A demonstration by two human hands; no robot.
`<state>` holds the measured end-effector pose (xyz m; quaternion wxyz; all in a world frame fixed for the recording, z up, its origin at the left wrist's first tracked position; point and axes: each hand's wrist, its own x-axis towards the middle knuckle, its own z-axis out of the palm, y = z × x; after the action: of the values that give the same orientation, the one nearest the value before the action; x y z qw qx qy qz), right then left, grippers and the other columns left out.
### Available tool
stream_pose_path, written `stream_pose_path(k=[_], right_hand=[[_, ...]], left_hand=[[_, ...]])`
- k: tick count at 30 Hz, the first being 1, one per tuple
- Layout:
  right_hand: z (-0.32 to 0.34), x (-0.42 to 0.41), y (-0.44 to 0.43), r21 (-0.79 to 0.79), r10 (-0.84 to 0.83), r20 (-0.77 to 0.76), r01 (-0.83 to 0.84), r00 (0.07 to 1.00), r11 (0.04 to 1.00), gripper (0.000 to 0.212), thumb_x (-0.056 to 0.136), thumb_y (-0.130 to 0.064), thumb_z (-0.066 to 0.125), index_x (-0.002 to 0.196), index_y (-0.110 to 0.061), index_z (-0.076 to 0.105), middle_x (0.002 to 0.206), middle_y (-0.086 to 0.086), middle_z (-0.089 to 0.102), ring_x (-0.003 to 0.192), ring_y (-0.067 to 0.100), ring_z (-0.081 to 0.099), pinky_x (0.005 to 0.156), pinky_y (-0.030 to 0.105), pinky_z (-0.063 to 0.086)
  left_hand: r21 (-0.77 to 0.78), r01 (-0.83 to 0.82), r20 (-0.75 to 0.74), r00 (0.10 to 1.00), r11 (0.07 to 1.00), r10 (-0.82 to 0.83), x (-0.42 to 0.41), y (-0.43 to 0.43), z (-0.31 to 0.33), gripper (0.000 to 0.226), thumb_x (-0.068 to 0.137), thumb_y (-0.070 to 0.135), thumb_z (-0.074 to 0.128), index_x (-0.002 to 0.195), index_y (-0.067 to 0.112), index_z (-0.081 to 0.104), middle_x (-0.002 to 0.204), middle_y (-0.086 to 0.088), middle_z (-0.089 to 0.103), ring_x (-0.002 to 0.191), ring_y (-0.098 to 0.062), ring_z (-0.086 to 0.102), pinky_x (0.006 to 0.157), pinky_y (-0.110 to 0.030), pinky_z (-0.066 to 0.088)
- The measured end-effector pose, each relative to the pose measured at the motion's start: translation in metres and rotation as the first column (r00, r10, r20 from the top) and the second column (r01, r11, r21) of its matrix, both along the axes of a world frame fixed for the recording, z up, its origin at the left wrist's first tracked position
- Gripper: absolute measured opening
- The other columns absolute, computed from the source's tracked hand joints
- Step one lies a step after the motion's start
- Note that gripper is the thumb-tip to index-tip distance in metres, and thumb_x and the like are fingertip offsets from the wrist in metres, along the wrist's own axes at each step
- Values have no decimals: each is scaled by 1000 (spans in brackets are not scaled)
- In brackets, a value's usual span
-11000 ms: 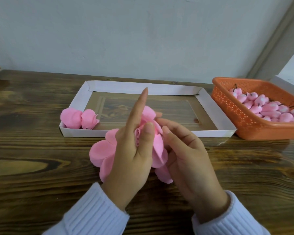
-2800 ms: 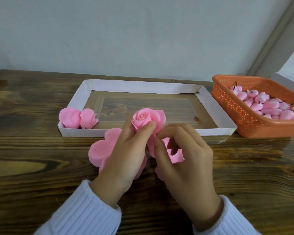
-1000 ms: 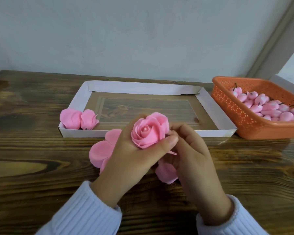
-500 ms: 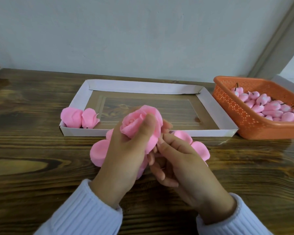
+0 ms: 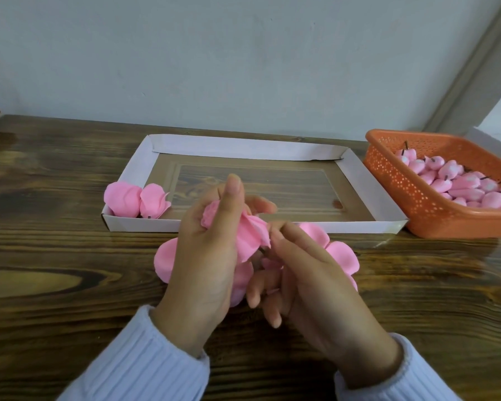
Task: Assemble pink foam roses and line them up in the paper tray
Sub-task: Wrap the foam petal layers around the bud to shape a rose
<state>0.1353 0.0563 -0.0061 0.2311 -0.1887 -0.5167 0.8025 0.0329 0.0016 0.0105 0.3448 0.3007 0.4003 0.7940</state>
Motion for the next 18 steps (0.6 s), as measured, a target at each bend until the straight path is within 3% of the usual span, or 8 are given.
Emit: stream_pose_path(k=[4,7,10,13,15,16,18], right_hand=[[2,-1,0,-86,58,-92,-66,994,994,33,89,-28,51,115,-9,51,74,15,58,50,17,61,33,17,40],[3,-2,-2,-118,53,-117,-67,992,991,27,89,-25,52,110,-9,50,65,8,56,49,11,56,35,15,38],[4,-3,-2,-194,41,-158,-72,987,978,23,89,-24,54,106,-8,49,62,6,51,49,7,51,38,14,40],[4,-3,-1,-264,30,-179,-78,983,962,19,95,-21,51,105,-5,54,64,8,43,49,7,49,40,14,42],[4,-3,-1,-269,26,-171,-72,985,960,22,101,-22,45,102,-3,56,62,9,42,48,7,50,40,15,42],[3,-3,0,-252,23,-157,-63,987,966,24,100,-22,45,99,-1,57,60,8,44,48,8,51,40,15,42],[4,-3,0,-181,25,-113,-45,993,982,26,96,-24,50,94,-1,61,58,7,50,49,9,52,39,16,40]], left_hand=[[-13,-32,-105,994,999,30,0,3,-4,40,77,61,60,53,29,61,58,5,62,63,-7,65,58,-23,55],[-5,-2,-191,982,1000,1,-1,2,-4,40,66,69,69,70,30,62,66,6,65,67,-9,66,58,-30,56],[-33,22,-259,965,999,-30,0,0,-7,38,63,47,74,92,27,60,74,5,68,69,-16,67,55,-28,57],[-98,100,-279,952,990,-123,1,-2,-7,50,62,25,83,107,32,61,91,4,72,66,-23,64,51,-27,56],[-131,162,-293,936,978,-194,1,-4,-5,43,67,22,85,105,31,66,90,5,73,56,-17,63,47,-23,53],[-132,186,-302,928,974,-218,2,-4,-4,32,69,24,82,98,27,69,79,3,72,48,-11,59,44,-20,50],[-124,167,-304,932,978,-198,1,-4,-5,20,70,27,83,84,20,71,60,-15,63,34,-7,49,38,-17,43]])
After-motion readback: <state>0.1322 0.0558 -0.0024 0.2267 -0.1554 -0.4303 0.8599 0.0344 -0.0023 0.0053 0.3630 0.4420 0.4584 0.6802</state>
